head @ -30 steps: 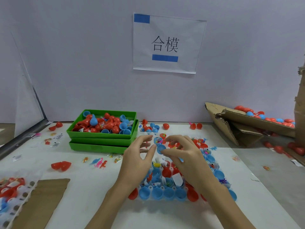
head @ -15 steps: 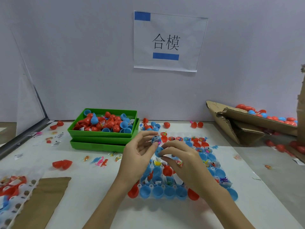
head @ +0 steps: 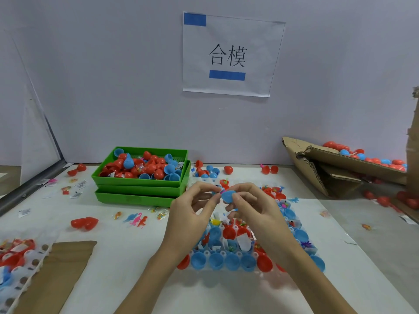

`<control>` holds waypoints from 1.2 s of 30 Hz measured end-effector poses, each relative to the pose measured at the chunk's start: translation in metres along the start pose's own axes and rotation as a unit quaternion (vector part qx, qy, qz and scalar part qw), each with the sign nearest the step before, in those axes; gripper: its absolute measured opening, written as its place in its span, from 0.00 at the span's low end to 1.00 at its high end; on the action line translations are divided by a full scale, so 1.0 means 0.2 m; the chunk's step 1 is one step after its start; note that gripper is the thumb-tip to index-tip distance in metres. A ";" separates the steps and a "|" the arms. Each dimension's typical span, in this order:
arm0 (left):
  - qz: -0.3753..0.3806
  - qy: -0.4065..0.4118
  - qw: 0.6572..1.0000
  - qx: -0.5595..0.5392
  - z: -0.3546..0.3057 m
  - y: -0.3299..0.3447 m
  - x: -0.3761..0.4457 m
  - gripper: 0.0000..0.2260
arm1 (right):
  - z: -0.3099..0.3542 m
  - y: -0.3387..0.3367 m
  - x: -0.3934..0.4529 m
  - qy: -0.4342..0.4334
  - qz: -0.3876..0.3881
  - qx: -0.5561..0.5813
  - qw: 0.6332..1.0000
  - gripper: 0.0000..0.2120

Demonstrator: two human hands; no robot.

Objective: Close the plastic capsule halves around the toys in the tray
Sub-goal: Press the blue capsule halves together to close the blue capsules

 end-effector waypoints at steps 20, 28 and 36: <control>0.021 0.099 0.992 0.079 -0.08 0.06 -0.05 0.14 | 0.08 0.01 -0.04 -0.152 -0.054 -0.273 0.948 0.11; -0.008 0.119 0.989 0.089 -0.12 0.03 -0.04 0.15 | 0.06 -0.01 -0.02 -0.120 -0.062 -0.175 0.975 0.18; 0.005 0.091 0.993 0.075 -0.10 0.03 -0.02 0.08 | -0.01 -0.04 0.01 -0.064 -0.048 -0.089 0.993 0.14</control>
Point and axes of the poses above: each hand's wrist, its own x-axis towards the middle knuckle, its own y-axis out of the palm, z = x × y, the point moved 9 cm from there along x, towards the middle knuckle, and after that the axes turned 11 degrees about -x, right-handed, at the moved point
